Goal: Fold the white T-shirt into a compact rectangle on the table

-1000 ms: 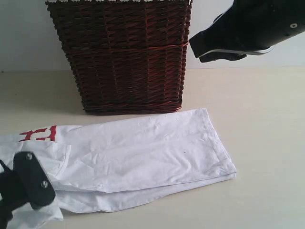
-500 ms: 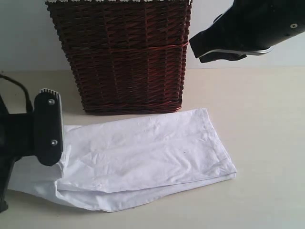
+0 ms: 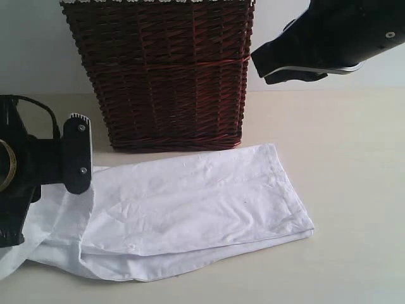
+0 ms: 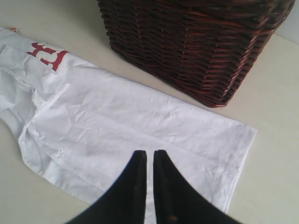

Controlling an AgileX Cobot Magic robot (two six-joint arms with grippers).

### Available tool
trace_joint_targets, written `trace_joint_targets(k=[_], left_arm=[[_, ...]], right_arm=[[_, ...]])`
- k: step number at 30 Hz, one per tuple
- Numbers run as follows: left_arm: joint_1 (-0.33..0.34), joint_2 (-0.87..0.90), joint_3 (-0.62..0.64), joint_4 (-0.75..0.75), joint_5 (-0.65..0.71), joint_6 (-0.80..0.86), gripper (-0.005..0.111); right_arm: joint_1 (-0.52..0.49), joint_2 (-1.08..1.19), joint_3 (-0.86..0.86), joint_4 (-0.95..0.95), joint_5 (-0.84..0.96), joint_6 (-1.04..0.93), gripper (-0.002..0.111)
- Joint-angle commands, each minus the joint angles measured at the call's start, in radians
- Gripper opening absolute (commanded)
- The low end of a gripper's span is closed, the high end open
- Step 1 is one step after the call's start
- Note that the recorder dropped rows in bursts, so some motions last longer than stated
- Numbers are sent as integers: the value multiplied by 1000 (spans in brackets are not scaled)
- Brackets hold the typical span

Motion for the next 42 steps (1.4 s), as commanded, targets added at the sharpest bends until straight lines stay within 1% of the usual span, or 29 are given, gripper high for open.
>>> trace_joint_targets(k=[1,4,7,10,12,14,16,18,19,20,22,23,24,25,26,28,29,31,33,35,37,42], left_arm=[[124,43,-7,60,-167,-45,43],[174,72,-7,75,-260,-55,43],[208,91,-7,211,-318,-146,43],[224,106,-7,449,-330,-344,43],[224,116,-7,580,-328,-513,43],[224,118,-7,588,-328,-649,43],[215,113,-13,500,-309,-739,43],[215,109,-63,259,-221,-745,43],[217,109,-96,123,-163,-693,43],[229,109,-147,-7,-75,-603,43],[260,109,-206,-245,30,-422,43],[299,109,-232,-380,65,-334,43],[331,109,-240,-460,82,-291,43],[378,109,-240,-532,84,-251,43],[430,112,-236,-634,84,-189,43],[545,129,-225,-762,80,-134,43],[598,142,-218,-813,70,-98,43],[677,161,-200,-898,35,-19,43],[728,181,-186,-945,-54,27,43],[739,197,-181,-961,-128,92,43],[739,220,-179,-964,-168,135,43],[739,324,-179,-964,-261,171,43]], right_arm=[[-5,2,-7,3,-1,-9,8],[-5,2,-7,3,-1,-9,8],[-5,2,-7,12,-2,-9,8],[-5,2,-7,28,-2,-9,8],[-5,2,-7,28,-2,-9,8],[-5,2,-7,28,-2,-9,8],[-5,2,-7,28,-2,-9,8],[-5,2,-7,29,1,-9,8],[-5,2,-7,29,3,-9,8],[-5,2,-7,29,5,-9,8],[-5,2,-7,29,12,-11,8],[-5,2,-7,29,12,-11,8],[-5,0,-7,29,11,-14,8],[-5,0,-7,29,11,-17,8],[-5,0,-7,29,11,-19,8],[-5,0,-7,29,14,-29,8],[-5,0,-7,29,14,-35,8],[-5,0,-7,29,14,-35,8],[-5,0,-7,29,14,-35,8],[-5,0,-7,29,14,-35,8],[-5,0,-7,29,14,-35,8],[-5,0,-8,36,9,-35,8]])
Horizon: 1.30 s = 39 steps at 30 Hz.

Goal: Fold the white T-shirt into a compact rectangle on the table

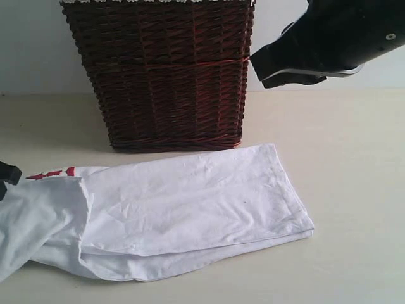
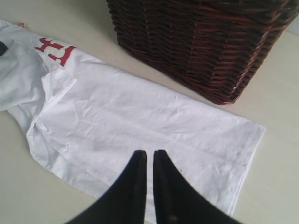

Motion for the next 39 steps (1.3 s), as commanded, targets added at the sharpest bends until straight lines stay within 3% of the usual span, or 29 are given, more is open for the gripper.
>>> trace_joint_targets(k=[1,8,13,16,20,22,26,32,39], left_arm=[[5,86,6,-14,-116,36,43],[5,155,-40,-14,-179,36,43],[5,159,-83,-179,-114,192,43],[5,148,-132,-440,-31,432,43],[-5,117,-157,-781,174,934,43],[-24,117,-155,-785,225,1071,43],[-58,117,-139,-708,196,1241,43],[-59,123,-130,-657,207,1558,43],[-59,174,-130,-669,82,1791,43]], right_arm=[[-5,0,-8,7,-10,-8,8],[-5,0,-8,16,-10,-8,8],[-5,0,-8,16,-12,-8,8],[-5,0,-8,16,-12,-8,8],[-5,0,-8,16,-12,-8,8],[-5,0,-8,16,-12,-8,8],[-5,0,-8,16,-12,-8,8],[-5,0,-8,18,-17,-10,8],[-5,0,-8,18,-21,-10,8]])
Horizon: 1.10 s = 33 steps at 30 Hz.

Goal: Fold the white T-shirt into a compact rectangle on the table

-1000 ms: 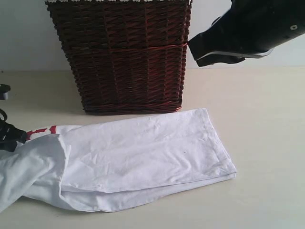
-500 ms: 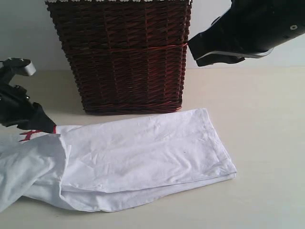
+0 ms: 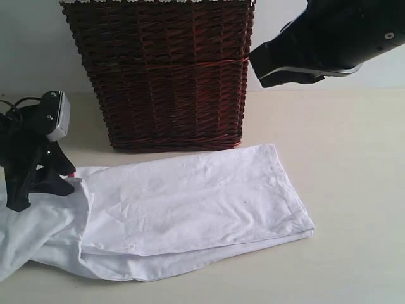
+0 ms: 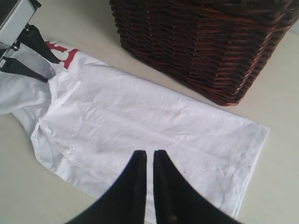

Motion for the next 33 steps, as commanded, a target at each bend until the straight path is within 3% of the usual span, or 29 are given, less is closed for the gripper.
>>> trace_joint_targets(k=[1,9,16,24,26,29,31,33], left_arm=[[-4,39,3,-1,-71,131,43],[-4,92,3,-105,-54,226,42],[-4,92,1,-107,-44,184,4],[-16,84,-34,-103,-52,160,4],[-26,69,-57,-106,-77,44,4],[-28,30,-89,-99,-170,-344,4],[-18,-5,-113,20,-200,-657,8],[-9,-34,-132,205,-140,-895,17]], right_arm=[[-5,0,-8,3,-17,-10,8],[-5,0,-8,3,-19,-10,8],[-5,0,-8,3,-19,-10,8],[-5,0,-8,5,-19,-10,8],[-5,0,-8,6,-17,-10,8],[-5,0,-8,6,-19,-10,8],[-5,0,-8,6,-19,-10,8],[-5,0,-8,8,-19,-10,8]])
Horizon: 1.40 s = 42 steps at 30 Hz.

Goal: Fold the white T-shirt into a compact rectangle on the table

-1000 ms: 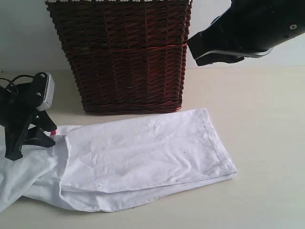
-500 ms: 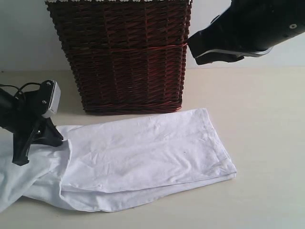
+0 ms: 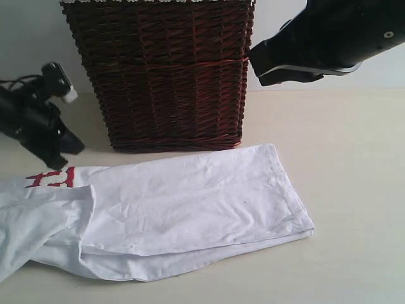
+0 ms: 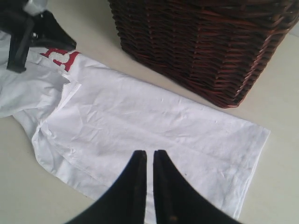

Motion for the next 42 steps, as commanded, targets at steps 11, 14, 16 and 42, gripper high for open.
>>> trace_joint_targets(k=[11,14,16,42], left_arm=[[103,-74,24,673,542,-1189,48],[103,-74,92,653,430,-1193,48],[103,-74,127,653,358,-1195,48],[104,-85,19,447,323,-897,0]], right_arm=[[-5,0,-8,3,3,-10,8],[-5,0,-8,3,3,-10,8],[-5,0,-8,3,3,-10,8],[-5,0,-8,3,-3,-10,8]])
